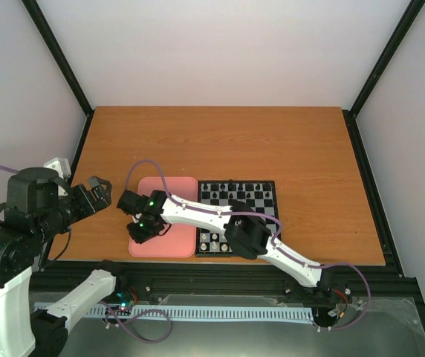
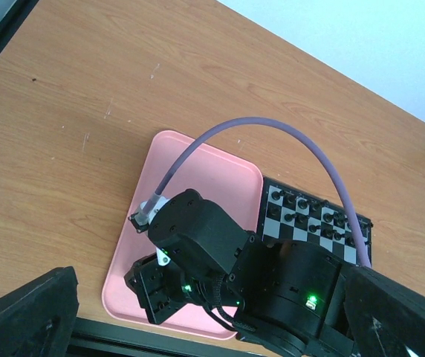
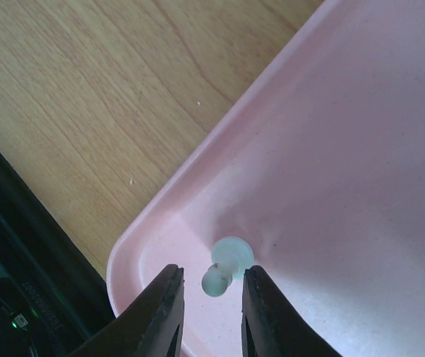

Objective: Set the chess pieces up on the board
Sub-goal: Pick up the chess piece from the storage box.

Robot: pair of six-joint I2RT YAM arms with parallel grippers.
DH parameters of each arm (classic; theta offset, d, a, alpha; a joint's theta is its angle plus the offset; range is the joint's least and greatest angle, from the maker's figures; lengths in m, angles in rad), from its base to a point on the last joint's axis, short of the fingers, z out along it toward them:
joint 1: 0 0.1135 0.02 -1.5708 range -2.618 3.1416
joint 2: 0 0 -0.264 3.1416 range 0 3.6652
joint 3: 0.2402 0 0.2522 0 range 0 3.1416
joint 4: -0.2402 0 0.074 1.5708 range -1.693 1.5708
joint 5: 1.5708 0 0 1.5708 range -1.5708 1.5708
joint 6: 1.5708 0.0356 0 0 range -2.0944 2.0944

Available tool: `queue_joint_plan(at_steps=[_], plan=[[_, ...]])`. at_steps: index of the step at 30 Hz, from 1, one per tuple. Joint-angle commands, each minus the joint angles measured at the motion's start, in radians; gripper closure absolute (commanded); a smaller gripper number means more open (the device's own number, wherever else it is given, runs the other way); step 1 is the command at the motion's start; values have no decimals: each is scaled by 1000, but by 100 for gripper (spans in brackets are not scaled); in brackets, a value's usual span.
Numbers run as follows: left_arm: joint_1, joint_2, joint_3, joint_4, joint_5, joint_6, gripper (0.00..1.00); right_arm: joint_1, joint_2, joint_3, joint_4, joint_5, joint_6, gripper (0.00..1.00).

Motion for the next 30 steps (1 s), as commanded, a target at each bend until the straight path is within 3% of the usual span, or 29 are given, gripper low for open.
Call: queue_joint_plan(at_steps=[1,6,21,30], plan=[[6,-12,-4,-11,11,-1,0,3,15,27,-10,-10,-2,79],[7,-23,-21,-7,10,-10,0,3,13,25,-22,-11,-7,91],[7,-35,-36,9,20,-27,0,-5,-182,-66,-57,147,-14,96],[7,-26,-47,23,18,-21,0,-104,-485,-492,33,220,42,96]])
